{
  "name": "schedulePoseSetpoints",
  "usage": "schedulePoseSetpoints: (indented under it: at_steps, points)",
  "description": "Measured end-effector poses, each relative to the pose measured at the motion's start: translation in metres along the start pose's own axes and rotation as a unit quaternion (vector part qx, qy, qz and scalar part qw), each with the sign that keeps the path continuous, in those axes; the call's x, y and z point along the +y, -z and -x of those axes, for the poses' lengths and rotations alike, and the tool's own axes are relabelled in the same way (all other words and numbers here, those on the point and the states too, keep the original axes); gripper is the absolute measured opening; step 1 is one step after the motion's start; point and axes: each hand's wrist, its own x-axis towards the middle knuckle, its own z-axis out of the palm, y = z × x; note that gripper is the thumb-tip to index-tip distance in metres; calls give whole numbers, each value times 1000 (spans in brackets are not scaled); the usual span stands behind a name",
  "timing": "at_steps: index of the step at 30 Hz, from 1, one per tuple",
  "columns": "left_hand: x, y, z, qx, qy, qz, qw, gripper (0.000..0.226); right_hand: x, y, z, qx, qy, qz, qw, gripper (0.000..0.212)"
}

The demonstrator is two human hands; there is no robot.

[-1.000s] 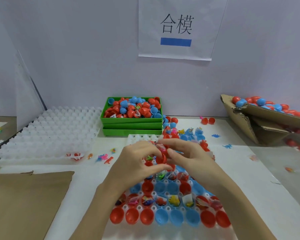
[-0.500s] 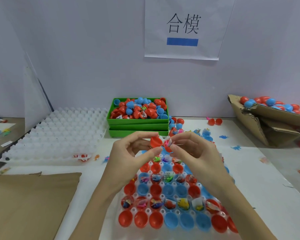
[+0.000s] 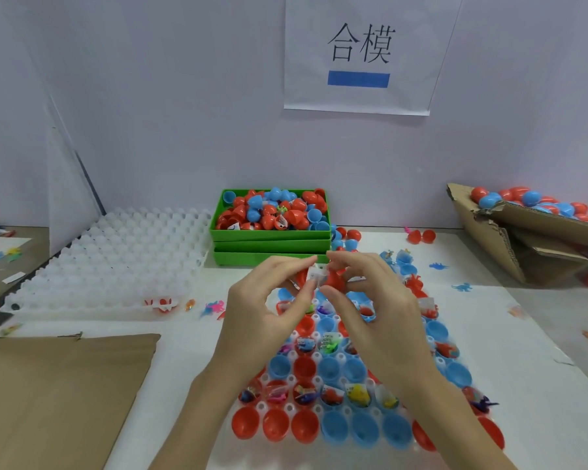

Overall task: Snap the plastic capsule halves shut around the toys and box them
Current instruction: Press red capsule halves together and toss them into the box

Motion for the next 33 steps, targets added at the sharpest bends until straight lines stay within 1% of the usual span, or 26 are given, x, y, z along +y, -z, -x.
schedulePoseSetpoints:
  at_steps: [3,6,9,13,15,18,24,27,31,33]
  points:
    - [0,-4,2,13,-9,-17,1000,29,-2,0,1,-19,-13,-42,999,30]
    - [3,-7,2,19,24,30,999,23,-1,2,0,-40,-43,-95,994,30]
    - [5,-7,2,25,49,69,996,22,-1,4,-1,-26,-93,-155,983,34]
    - [8,-6,2,15,52,73,996,18,-3,8,-3,-26,-114,-228,967,22]
    - [9,-5,2,15,60,87,994,17,-5,8,-4,-35,-122,-247,961,20]
    - [9,-4,1,25,63,81,994,17,-7,7,-3,-42,-132,-252,958,20]
    - [9,-6,2,42,67,58,995,18,-8,5,-2,-22,-145,-254,956,22]
    - [10,-6,2,31,65,69,995,23,-8,5,-2,-24,-141,-247,958,21]
    - [11,-4,2,0,79,131,988,36,-7,5,-2,-15,-143,-246,959,20]
    - [11,-3,2,-15,70,122,990,41,-6,7,-1,-12,-144,-248,958,21]
